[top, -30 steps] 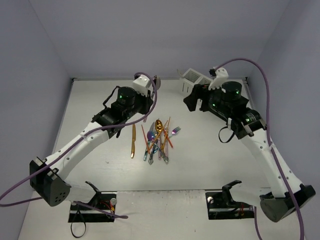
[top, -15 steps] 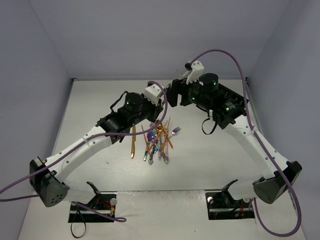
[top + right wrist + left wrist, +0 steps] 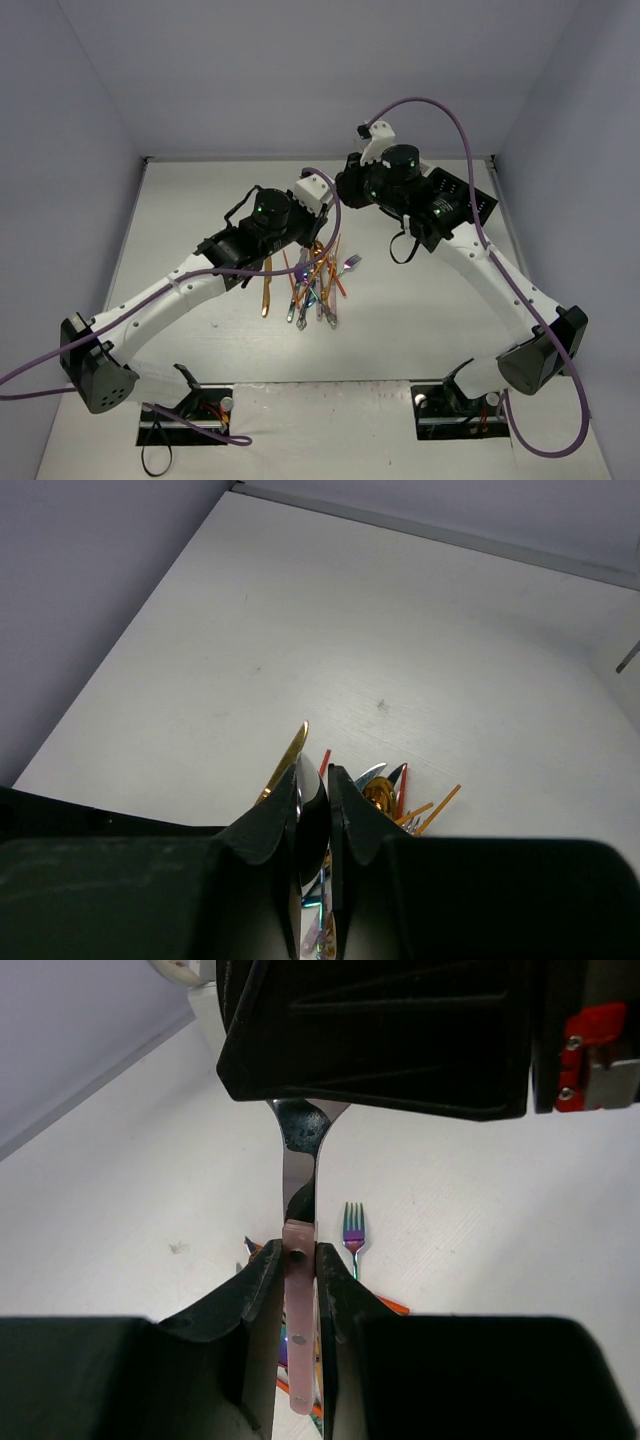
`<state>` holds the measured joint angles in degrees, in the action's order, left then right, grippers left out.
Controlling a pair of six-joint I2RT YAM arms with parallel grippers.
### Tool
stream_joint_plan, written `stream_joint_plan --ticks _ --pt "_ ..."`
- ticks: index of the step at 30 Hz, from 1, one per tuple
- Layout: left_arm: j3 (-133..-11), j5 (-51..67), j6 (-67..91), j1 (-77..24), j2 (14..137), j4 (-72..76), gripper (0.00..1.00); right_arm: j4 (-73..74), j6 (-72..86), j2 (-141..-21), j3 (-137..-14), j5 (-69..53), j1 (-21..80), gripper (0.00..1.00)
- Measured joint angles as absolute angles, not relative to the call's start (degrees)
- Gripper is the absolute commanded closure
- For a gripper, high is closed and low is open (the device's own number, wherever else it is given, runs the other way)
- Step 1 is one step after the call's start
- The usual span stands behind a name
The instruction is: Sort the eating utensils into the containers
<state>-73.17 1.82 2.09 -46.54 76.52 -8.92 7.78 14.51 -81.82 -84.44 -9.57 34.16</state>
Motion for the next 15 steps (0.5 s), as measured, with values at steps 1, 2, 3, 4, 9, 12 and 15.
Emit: stream_joint_plan --ticks 1,2,3,4,9,12,15 --pt "-73.17 1.56 2.07 -46.55 76.58 -8.88 0.99 7.59 14.37 -81.82 -84.44 -9.43 34.24 1.00" --pt "-73.17 1.32 2.07 -46.56 76.63 -8.76 0.95 7.53 14.34 -81.82 -84.44 -9.40 34.24 1.00" --pt "-73.14 1.04 2.07 -46.57 76.69 -8.63 0.87 7.49 14.27 -81.82 -84.44 -9.37 34.24 1.00" --pt "-73.07 0.72 2.09 -46.57 76.76 -8.43 0.79 7.49 14.07 -81.82 -84.44 -9.31 34.24 1.00" --pt "-72.26 -3.10 3.14 -46.92 77.24 -7.64 0.31 8.09 11.56 -81.84 -84.52 -6.28 33.79 1.00" --pt "-71.21 -6.56 5.15 -46.45 77.34 -8.25 0.23 8.50 9.10 -82.38 -85.69 -3.74 32.40 1.00" --pt "-69.55 -9.28 8.34 -45.59 77.36 -10.16 0.18 8.75 6.52 -83.73 -88.36 -1.19 30.13 1.00"
